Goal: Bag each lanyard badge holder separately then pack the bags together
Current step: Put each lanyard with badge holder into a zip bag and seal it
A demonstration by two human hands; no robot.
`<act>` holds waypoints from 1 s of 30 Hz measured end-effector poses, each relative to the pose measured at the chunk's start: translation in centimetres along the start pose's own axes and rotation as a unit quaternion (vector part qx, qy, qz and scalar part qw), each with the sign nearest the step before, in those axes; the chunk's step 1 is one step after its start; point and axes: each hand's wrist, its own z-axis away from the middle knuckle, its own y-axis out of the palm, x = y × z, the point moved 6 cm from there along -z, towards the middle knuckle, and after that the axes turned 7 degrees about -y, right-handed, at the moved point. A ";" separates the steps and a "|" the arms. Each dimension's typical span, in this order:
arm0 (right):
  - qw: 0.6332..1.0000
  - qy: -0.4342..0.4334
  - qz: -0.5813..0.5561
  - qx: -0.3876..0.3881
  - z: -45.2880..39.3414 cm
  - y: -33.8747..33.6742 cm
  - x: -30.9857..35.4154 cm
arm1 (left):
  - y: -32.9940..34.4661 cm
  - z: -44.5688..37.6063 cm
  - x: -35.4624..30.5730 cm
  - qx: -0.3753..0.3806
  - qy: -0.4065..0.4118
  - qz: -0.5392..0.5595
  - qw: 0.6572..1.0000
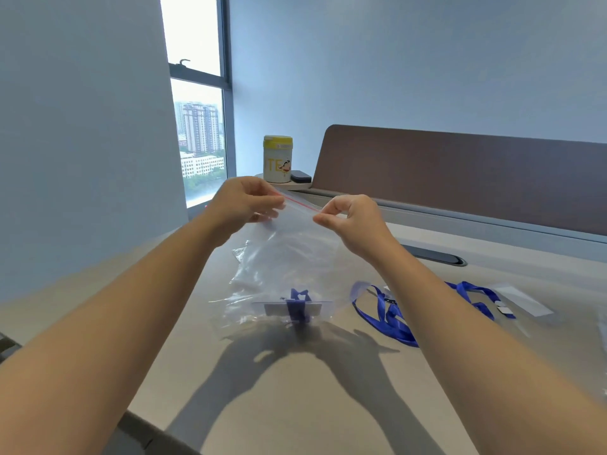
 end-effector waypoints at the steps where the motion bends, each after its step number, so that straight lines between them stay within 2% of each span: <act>1: 1.000 0.002 -0.003 0.000 0.1 0.1 0.1 | -0.5 0.3 0.0 -0.013 0.001 -0.009 1.000; 8: 1.000 0.015 -0.016 -0.006 1.3 0.5 1.6 | -1.8 2.2 -0.1 -0.052 0.017 -0.055 0.997; 12: 0.999 0.013 -0.038 0.018 2.3 1.2 2.4 | -1.6 3.1 0.3 -0.068 0.036 -0.074 0.994; 16: 0.999 -0.007 -0.026 0.041 2.9 2.4 3.6 | -0.8 4.1 0.6 -0.066 0.059 -0.119 0.989; 21: 0.999 -0.016 -0.026 0.032 2.9 3.6 4.0 | -0.2 4.9 0.9 -0.067 0.081 -0.156 0.982; 30: 0.999 -0.033 0.002 0.025 2.8 4.2 4.4 | -0.8 4.6 1.5 -0.033 0.046 -0.132 0.990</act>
